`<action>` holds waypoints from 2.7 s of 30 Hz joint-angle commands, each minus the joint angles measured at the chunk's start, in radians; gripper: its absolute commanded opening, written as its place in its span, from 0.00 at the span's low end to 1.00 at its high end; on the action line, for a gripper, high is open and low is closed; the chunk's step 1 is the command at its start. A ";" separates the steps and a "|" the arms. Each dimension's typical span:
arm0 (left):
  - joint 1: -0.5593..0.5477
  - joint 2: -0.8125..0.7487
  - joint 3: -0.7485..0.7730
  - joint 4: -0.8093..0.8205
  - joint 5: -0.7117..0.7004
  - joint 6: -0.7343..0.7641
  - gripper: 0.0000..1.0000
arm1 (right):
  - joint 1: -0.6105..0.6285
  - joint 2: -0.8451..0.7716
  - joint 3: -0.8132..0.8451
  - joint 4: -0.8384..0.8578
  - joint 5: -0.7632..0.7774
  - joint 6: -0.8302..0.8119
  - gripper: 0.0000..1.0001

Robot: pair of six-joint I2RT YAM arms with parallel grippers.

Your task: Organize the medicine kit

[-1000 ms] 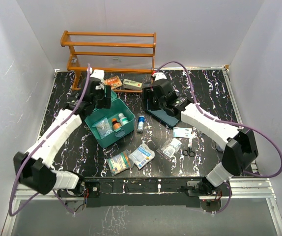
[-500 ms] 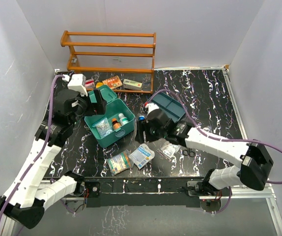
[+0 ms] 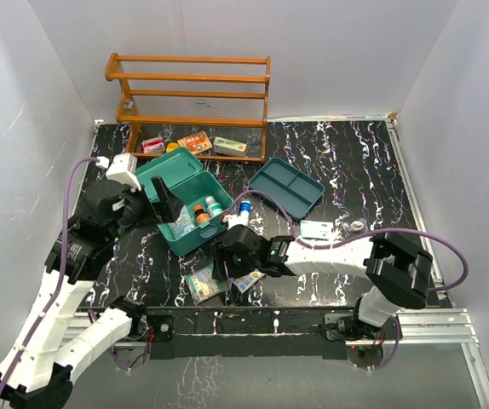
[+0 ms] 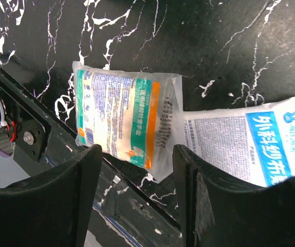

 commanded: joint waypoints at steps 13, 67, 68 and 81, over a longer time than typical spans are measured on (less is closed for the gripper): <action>0.004 -0.080 -0.066 -0.176 0.029 -0.133 0.99 | 0.042 0.108 0.015 0.138 0.112 0.090 0.52; 0.002 0.040 -0.624 -0.071 0.206 -0.620 0.66 | 0.069 0.167 0.047 0.118 0.094 0.162 0.45; 0.001 0.043 -0.641 -0.055 0.214 -0.627 0.63 | 0.069 0.168 0.048 0.129 0.088 0.158 0.43; 0.002 0.014 -0.697 -0.044 0.166 -0.657 0.43 | 0.067 0.187 0.069 0.192 0.055 0.118 0.00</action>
